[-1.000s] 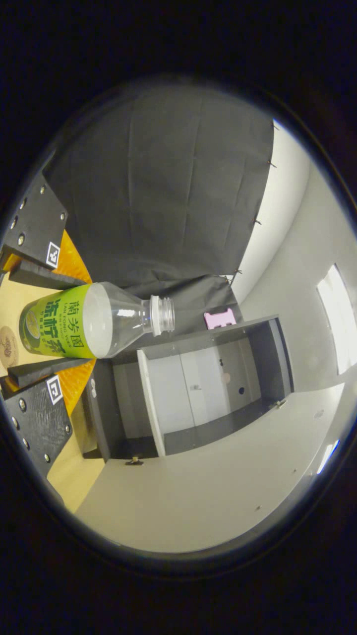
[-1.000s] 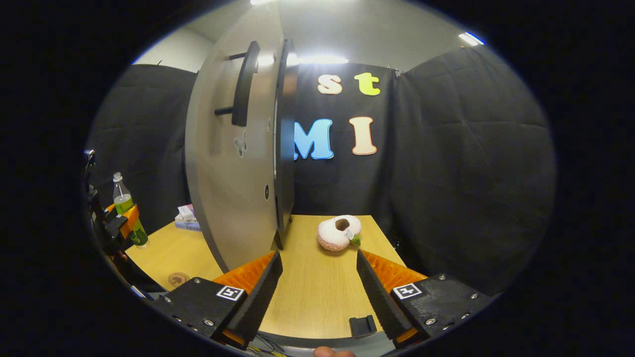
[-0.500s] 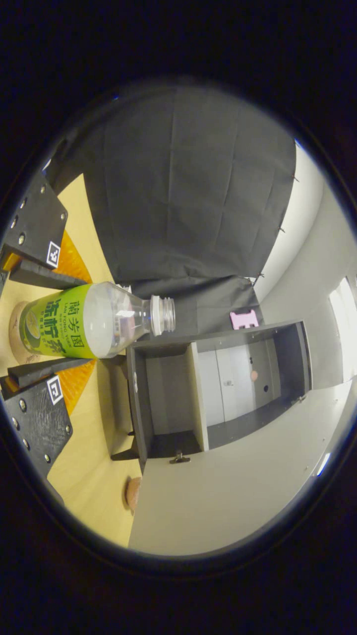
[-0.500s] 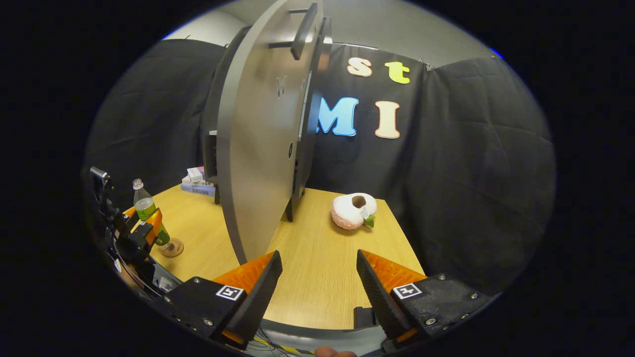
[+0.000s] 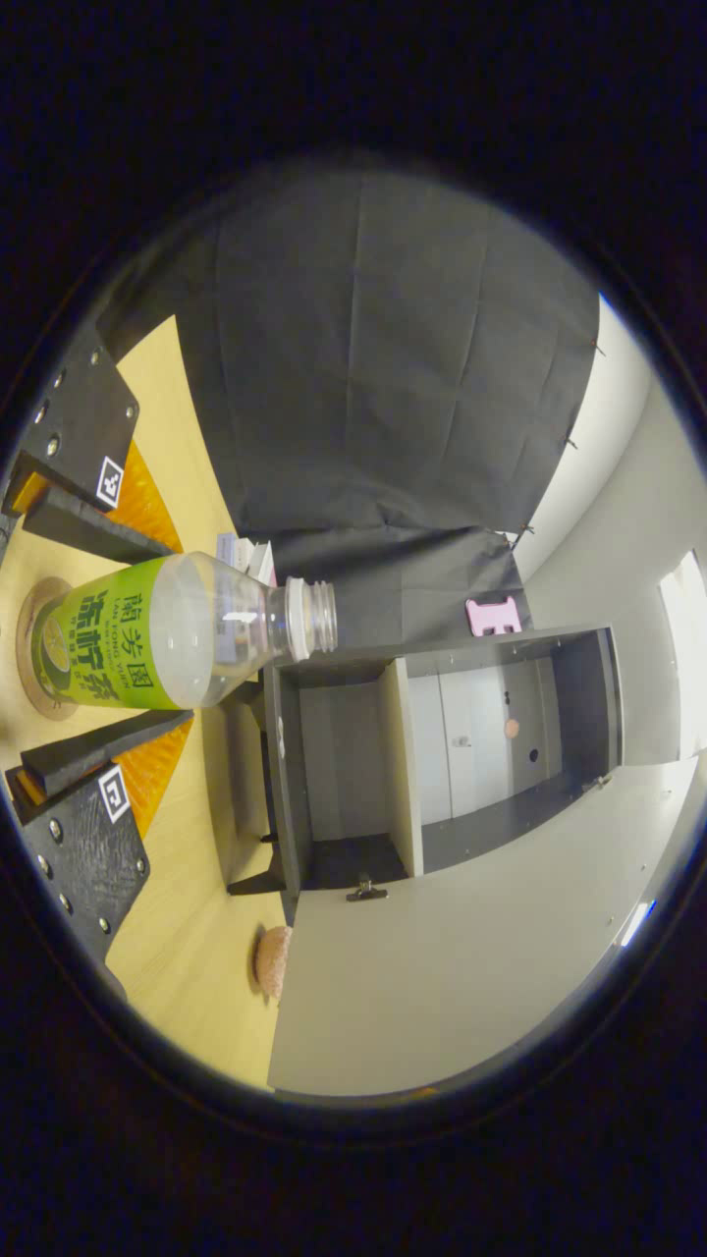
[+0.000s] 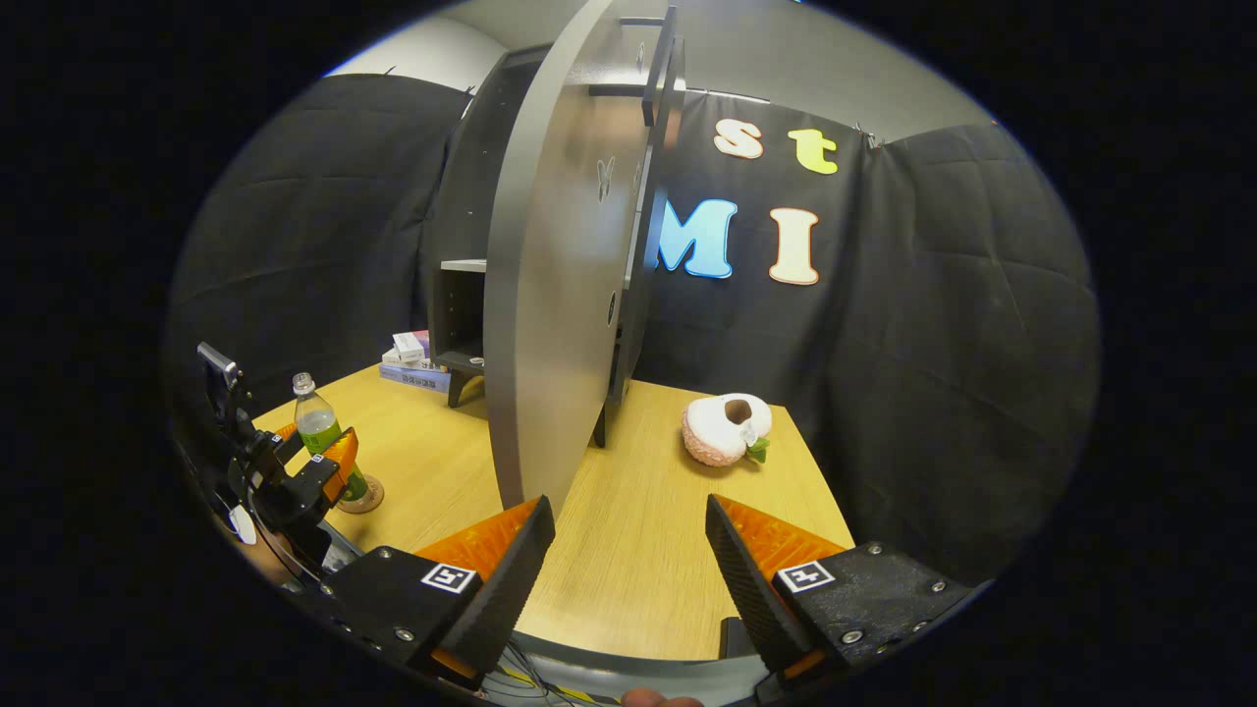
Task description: Open the cabinet door with the right hand, grasp the bottle in the cabinet with the left hand and place it on the coaster, then close the cabinet door with the right hand.
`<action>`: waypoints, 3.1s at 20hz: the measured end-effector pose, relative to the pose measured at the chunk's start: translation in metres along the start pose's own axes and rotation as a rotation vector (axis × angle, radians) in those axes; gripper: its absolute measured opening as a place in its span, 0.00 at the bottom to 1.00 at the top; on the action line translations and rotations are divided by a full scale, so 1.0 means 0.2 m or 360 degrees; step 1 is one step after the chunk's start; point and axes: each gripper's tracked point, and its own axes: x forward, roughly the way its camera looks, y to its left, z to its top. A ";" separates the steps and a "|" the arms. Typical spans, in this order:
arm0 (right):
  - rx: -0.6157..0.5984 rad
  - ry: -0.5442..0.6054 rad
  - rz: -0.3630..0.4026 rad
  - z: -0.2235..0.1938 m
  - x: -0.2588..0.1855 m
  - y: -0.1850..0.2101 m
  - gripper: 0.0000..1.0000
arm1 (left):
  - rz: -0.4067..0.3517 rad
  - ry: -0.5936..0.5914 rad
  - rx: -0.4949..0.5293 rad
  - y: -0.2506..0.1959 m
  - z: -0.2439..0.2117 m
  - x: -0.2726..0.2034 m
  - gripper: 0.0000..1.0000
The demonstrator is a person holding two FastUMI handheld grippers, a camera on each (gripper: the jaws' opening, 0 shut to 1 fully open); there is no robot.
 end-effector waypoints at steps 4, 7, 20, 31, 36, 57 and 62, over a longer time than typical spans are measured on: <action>0.0074 0.0011 -0.0009 -0.01 0.01 0.03 0.95 | -0.0075 -0.0033 -0.0006 0.00 0.16 -0.03 0.77; 0.0098 0.0000 -0.0024 0.01 0.00 -0.01 0.95 | -0.0117 -0.0060 0.0026 0.02 0.31 -0.03 0.79; 0.0226 -0.0180 -0.0127 0.30 -0.05 -0.22 0.95 | -0.0203 -0.0228 0.0030 -0.10 1.23 -0.05 0.84; 0.0380 -0.0525 -0.0012 0.98 -0.15 -0.39 0.96 | -0.0174 -0.0178 0.0036 -0.20 1.84 -0.09 0.78; 0.0510 -0.0586 0.0157 1.26 -0.21 -0.34 0.92 | -0.0215 -0.0038 -0.0028 -0.25 1.93 -0.14 0.79; 0.0334 -0.0471 0.0159 1.31 -0.26 0.05 0.92 | -0.0528 0.0070 -0.0156 -0.30 1.93 -0.08 0.79; 0.0296 -0.0469 0.0180 1.33 -0.25 0.20 0.92 | -0.0543 0.0062 -0.0140 -0.31 1.94 -0.08 0.79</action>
